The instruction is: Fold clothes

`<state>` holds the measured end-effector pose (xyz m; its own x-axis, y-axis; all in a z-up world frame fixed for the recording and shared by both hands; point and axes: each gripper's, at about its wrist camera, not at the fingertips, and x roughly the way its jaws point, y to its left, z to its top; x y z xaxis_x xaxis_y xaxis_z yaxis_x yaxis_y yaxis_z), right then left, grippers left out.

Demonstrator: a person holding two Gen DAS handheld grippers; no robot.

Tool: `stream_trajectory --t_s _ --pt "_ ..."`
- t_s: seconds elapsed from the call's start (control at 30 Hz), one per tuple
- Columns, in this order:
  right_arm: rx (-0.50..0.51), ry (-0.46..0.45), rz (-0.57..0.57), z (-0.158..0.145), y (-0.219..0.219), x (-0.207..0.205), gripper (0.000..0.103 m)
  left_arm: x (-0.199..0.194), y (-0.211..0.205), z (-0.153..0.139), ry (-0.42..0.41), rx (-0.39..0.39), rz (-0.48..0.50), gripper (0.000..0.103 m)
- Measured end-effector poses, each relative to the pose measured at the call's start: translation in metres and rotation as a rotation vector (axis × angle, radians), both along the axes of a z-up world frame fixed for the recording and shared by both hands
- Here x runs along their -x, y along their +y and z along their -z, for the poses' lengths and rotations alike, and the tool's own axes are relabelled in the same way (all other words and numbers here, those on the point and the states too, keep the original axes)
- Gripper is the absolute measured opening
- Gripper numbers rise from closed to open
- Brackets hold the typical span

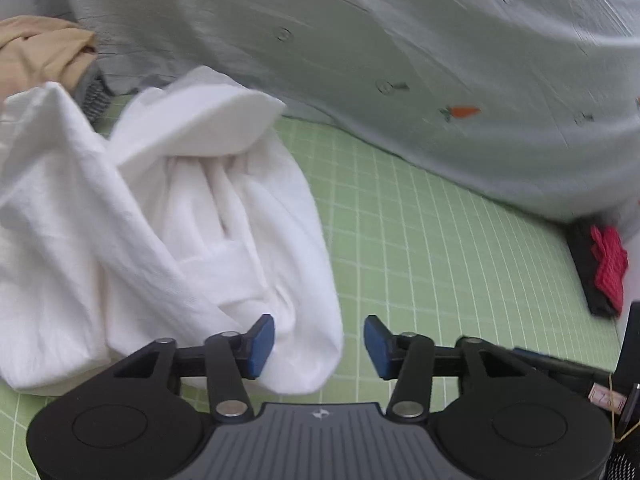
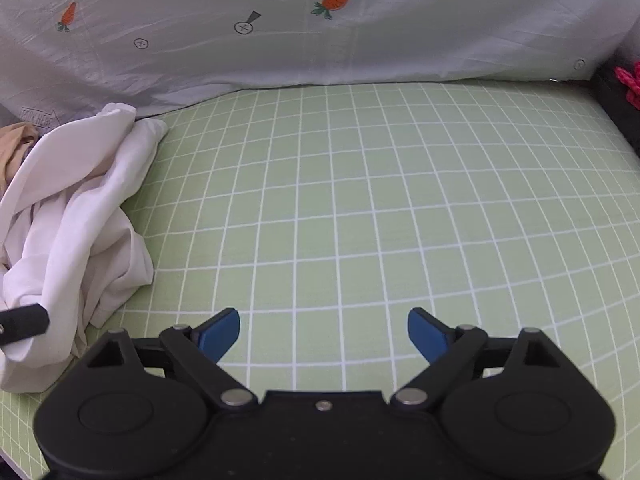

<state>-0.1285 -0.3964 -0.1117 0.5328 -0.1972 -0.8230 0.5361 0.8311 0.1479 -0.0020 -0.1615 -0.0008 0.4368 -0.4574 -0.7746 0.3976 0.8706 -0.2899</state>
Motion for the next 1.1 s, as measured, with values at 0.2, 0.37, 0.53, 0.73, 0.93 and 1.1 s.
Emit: stream_trajectory --t_s 0.2,0.37,0.53,0.73,0.93,1.1 --pt "-0.063 -0.09 -0.077 -0.01 -0.011 -0.052 0.096 -0.049 0.037 -0.027 -0.082 0.025 -0.343 0.083" --pt "-0.126 -0.127 -0.136 -0.006 0.0 -0.127 0.098 -0.106 0.065 -0.009 -0.003 -0.08 -0.55 0.083" --pt "-0.239 -0.145 -0.191 0.006 0.014 -0.202 0.099 -0.141 0.097 0.021 0.104 -0.079 -0.666 0.083" --pt "-0.341 -0.069 -0.286 0.034 0.042 -0.284 0.093 -0.153 0.125 0.041 0.165 -0.112 -0.742 0.083" --pt "-0.308 -0.075 -0.342 0.04 0.056 -0.295 0.008 -0.148 0.133 0.047 0.195 -0.091 -0.754 0.083" --pt "-0.099 -0.139 -0.252 0.01 0.012 -0.219 0.005 -0.137 0.115 0.027 0.131 -0.116 -0.682 0.083"
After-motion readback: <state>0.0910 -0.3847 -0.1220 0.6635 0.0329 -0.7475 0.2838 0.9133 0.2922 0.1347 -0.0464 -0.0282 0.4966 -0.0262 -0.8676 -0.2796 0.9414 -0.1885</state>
